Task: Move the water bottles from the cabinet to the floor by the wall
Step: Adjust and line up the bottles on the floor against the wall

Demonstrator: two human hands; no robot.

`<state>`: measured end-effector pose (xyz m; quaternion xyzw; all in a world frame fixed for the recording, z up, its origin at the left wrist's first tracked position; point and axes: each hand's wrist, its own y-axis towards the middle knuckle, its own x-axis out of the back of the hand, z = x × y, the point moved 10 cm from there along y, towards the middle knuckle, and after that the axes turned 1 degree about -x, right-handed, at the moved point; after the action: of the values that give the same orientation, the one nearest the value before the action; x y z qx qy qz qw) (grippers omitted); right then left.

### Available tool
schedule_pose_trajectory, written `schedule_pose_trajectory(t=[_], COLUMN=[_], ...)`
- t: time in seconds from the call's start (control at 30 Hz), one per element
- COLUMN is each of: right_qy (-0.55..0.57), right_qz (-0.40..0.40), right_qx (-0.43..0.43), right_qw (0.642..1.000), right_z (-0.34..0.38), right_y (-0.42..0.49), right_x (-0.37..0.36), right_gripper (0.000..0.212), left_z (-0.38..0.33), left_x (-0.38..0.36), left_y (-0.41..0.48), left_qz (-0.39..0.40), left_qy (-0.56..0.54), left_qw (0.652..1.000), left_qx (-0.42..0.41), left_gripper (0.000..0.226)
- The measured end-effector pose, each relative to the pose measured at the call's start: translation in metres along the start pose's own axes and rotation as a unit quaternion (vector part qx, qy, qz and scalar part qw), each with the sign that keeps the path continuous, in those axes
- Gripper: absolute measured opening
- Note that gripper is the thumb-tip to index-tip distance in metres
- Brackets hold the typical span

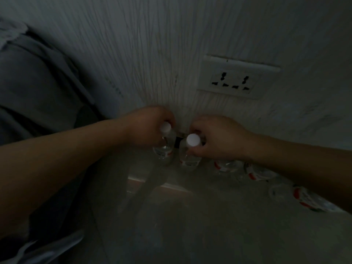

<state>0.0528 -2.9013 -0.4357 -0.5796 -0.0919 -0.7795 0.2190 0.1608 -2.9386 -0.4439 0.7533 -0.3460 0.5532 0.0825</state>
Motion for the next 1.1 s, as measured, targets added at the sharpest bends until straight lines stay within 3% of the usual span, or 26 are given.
schedule_pose_trajectory(t=[0.3, 0.4, 0.53, 0.73, 0.9, 1.1], right_qy=[0.023, 0.019, 0.023, 0.042, 0.080, 0.093], right_qz=[0.087, 0.084, 0.064, 0.003, -0.054, -0.084], right_qx=[0.127, 0.146, 0.123, 0.062, 0.001, -0.013], right_qw=[0.988, 0.985, 0.990, 0.997, 0.995, 0.992], right_z=[0.020, 0.024, 0.019, 0.008, -0.002, -0.001], right_y=[-0.007, -0.006, -0.001, 0.004, 0.010, 0.018], right_x=[-0.011, -0.011, -0.008, 0.004, 0.015, 0.015], right_gripper=[0.051, 0.044, 0.039, 0.023, 0.022, 0.020], left_z=[0.013, 0.013, 0.013, 0.015, 0.015, 0.012], left_x=[0.007, 0.005, 0.008, 0.020, 0.020, 0.023], left_y=[-0.004, -0.004, -0.001, 0.001, 0.001, 0.002], left_qz=[-0.078, -0.092, -0.084, -0.063, -0.053, -0.063], left_qy=[0.019, 0.002, -0.001, 0.015, -0.010, -0.019], left_qw=[0.994, 0.994, 0.995, 0.997, 0.998, 0.998], left_qx=[0.067, 0.066, 0.053, 0.043, 0.028, -0.007], left_gripper=[0.061, 0.049, 0.035, 0.037, 0.033, 0.024])
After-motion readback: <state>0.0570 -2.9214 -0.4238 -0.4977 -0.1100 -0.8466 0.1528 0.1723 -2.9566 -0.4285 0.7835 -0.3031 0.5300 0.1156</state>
